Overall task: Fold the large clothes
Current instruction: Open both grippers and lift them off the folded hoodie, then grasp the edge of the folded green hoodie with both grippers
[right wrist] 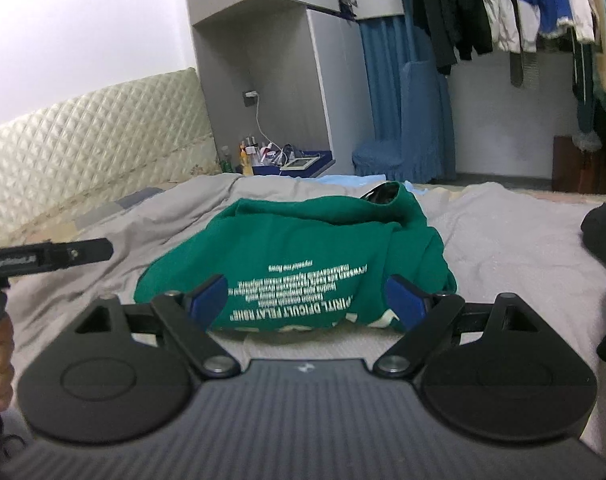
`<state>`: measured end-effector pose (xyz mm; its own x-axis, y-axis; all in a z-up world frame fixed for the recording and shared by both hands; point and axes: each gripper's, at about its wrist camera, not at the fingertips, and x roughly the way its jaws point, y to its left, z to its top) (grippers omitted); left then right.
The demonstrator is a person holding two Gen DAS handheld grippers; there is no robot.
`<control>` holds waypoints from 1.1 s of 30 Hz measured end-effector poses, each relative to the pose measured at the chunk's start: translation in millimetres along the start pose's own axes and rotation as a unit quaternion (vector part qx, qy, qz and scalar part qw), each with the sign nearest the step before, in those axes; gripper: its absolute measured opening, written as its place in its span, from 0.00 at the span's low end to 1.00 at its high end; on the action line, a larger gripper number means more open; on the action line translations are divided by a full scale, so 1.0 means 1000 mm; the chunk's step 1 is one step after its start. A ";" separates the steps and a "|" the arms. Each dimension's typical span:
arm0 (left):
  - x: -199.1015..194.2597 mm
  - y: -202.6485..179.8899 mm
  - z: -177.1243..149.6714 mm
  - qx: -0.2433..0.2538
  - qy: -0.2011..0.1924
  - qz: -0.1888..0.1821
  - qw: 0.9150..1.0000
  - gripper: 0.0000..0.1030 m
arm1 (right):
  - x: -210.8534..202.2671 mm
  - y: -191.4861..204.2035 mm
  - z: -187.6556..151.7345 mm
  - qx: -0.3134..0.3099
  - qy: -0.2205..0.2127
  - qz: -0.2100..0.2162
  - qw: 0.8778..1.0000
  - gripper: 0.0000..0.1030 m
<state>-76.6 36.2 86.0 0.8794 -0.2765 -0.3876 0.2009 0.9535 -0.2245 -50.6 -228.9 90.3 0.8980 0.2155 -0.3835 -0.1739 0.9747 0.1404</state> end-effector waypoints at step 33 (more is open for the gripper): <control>0.137 0.095 -0.066 -0.203 0.109 -0.030 0.973 0.90 | 0.106 -0.049 -0.043 0.237 0.114 0.007 0.965 1.00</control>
<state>34.5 81.1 -47.2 0.7502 -0.3908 -0.5333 0.0224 0.8212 -0.5703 35.7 -251.6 3.4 0.7757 0.2890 -0.5611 0.0665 0.8467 0.5280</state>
